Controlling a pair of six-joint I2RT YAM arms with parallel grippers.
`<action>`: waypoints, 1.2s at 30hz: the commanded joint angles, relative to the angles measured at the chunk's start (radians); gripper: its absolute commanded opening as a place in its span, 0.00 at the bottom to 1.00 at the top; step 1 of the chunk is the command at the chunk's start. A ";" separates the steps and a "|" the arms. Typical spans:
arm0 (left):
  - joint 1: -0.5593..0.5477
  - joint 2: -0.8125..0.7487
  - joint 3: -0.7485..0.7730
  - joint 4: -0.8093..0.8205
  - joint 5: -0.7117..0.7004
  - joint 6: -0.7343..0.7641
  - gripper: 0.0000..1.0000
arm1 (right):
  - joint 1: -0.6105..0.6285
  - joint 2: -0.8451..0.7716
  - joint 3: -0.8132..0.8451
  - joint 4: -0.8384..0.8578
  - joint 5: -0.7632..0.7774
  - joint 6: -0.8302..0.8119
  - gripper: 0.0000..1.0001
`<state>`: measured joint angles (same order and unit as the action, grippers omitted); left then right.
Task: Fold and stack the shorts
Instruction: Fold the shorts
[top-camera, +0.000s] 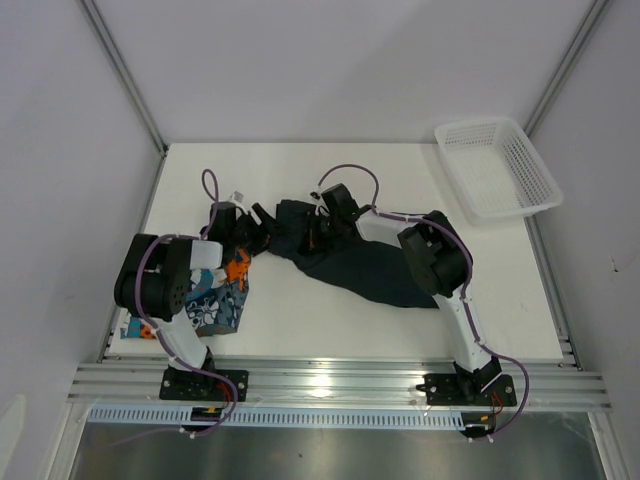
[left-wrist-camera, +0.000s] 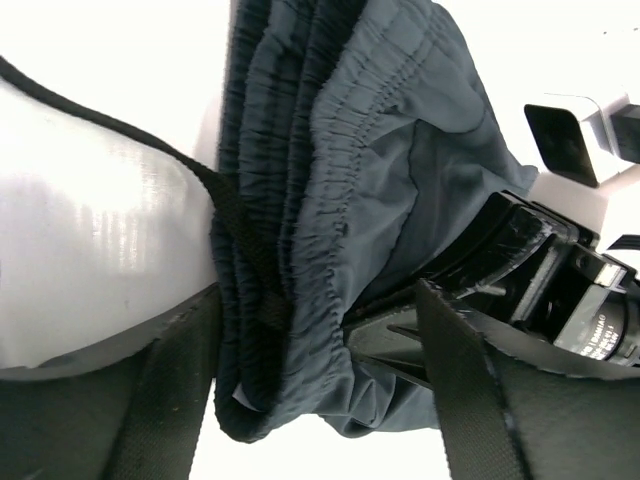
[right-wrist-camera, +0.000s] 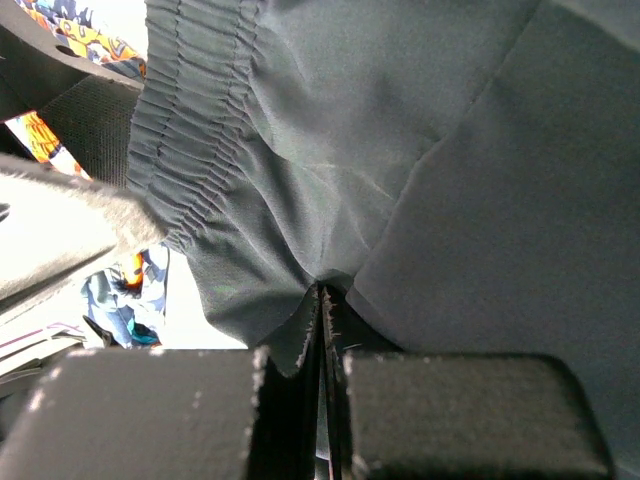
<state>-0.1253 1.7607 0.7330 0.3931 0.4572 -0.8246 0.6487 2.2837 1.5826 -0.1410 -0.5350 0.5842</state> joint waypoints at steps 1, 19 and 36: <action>-0.014 0.026 -0.026 0.039 -0.049 -0.019 0.76 | 0.011 0.022 -0.027 -0.147 0.125 -0.073 0.00; -0.014 0.148 0.063 0.173 0.023 0.019 0.22 | 0.029 -0.006 -0.016 -0.198 0.128 -0.127 0.00; -0.060 -0.125 0.177 -0.279 -0.182 0.291 0.00 | -0.047 -0.444 -0.360 -0.042 0.105 -0.055 0.12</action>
<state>-0.1631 1.7237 0.8524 0.2310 0.3626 -0.6258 0.6312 1.9350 1.2705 -0.2089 -0.4564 0.5247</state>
